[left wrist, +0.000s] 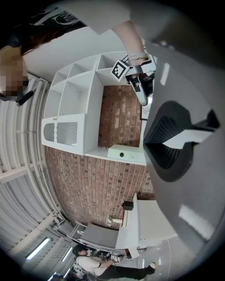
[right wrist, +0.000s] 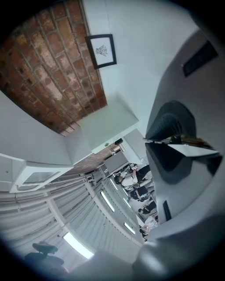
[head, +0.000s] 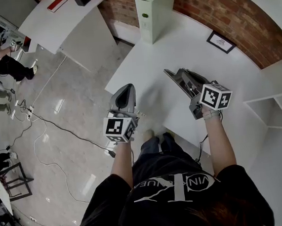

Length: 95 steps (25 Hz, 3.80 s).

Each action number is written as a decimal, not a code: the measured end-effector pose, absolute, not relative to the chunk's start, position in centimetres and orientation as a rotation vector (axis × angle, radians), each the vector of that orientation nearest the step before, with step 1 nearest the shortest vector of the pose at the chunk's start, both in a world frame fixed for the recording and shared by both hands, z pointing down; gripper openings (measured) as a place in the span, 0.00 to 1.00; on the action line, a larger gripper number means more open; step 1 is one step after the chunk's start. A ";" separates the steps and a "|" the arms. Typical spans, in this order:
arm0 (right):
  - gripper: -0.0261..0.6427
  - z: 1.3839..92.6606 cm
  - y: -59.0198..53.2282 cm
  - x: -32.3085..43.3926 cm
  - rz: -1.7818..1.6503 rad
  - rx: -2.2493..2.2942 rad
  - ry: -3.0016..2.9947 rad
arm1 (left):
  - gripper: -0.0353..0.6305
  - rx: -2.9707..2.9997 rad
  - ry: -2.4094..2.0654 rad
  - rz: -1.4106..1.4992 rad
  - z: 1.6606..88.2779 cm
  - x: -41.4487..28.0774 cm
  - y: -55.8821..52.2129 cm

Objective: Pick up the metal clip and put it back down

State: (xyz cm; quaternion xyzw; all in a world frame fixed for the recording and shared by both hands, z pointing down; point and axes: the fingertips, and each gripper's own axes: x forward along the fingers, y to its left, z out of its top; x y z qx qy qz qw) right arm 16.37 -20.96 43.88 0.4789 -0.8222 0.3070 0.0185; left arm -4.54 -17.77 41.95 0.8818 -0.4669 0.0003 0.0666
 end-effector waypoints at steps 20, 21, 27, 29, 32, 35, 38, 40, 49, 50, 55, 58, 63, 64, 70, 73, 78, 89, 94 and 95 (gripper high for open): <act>0.09 38.9 -20.1 16.5 0.874 1.512 -2.667 | 0.03 2.683 -1.427 -0.045 38.8 -5.2 -17.4; 0.09 38.6 -20.0 16.6 0.868 1.516 -2.671 | 0.03 2.688 -1.426 -0.046 38.7 -5.1 -17.4; 0.09 37.1 -19.7 17.0 0.837 1.548 -2.695 | 0.03 2.707 -1.423 -0.056 38.0 -4.9 -17.3; 0.09 36.8 -19.6 17.3 0.840 1.553 -2.706 | 0.03 2.708 -1.422 -0.065 37.7 -4.9 -17.4; 0.09 36.3 -19.4 17.6 0.825 1.563 -2.714 | 0.03 2.711 -1.420 -0.079 37.3 -4.7 -17.4; 0.09 35.7 -19.2 17.7 0.803 1.577 -2.715 | 0.03 2.717 -1.419 -0.095 36.7 -4.6 -17.4; 0.09 35.5 -18.9 17.8 0.799 1.575 -2.727 | 0.03 2.717 -1.420 -0.103 36.3 -4.7 -17.3; 0.09 35.1 -18.8 17.8 0.787 1.578 -2.729 | 0.03 2.721 -1.421 -0.105 36.2 -4.6 -17.3; 0.09 34.0 -18.8 18.2 0.750 1.594 -2.744 | 0.03 2.734 -1.420 -0.120 35.6 -4.3 -17.8; 0.09 33.9 -18.8 18.1 0.746 1.597 -2.743 | 0.03 2.735 -1.420 -0.120 35.5 -4.3 -17.8; 0.09 33.9 -19.0 18.0 0.740 1.595 -2.743 | 0.03 2.731 -1.428 -0.131 35.4 -4.5 -18.2; 0.09 34.0 -19.3 18.1 0.743 1.592 -2.745 | 0.03 2.729 -1.430 -0.134 35.4 -4.5 -18.5; 0.09 34.2 -19.7 18.0 0.759 1.587 -2.740 | 0.03 2.720 -1.428 -0.124 35.7 -4.6 -18.9; 0.09 34.3 -19.8 18.0 0.766 1.585 -2.740 | 0.03 2.719 -1.425 -0.122 35.8 -4.6 -19.0; 0.09 35.2 -20.2 17.9 0.797 1.576 -2.735 | 0.03 2.700 -1.422 -0.111 36.5 -4.7 -19.6; 0.09 35.6 -20.5 17.8 0.808 1.571 -2.730 | 0.03 2.695 -1.417 -0.100 36.9 -4.6 -19.9; 0.09 36.4 -21.0 17.8 0.819 1.565 -2.712 | 0.03 2.694 -1.400 -0.081 37.7 -4.3 -20.2; 0.09 38.8 -21.8 17.0 0.880 1.530 -2.675 | 0.03 2.662 -1.415 -0.045 39.3 -4.9 -21.1; 0.09 40.1 -22.1 16.4 0.876 1.502 -2.644 | 0.04 2.643 -1.424 -0.036 39.9 -5.3 -21.3; 0.09 40.5 -22.1 16.2 0.878 1.494 -2.639 | 0.03 2.640 -1.426 -0.033 40.1 -5.3 -21.3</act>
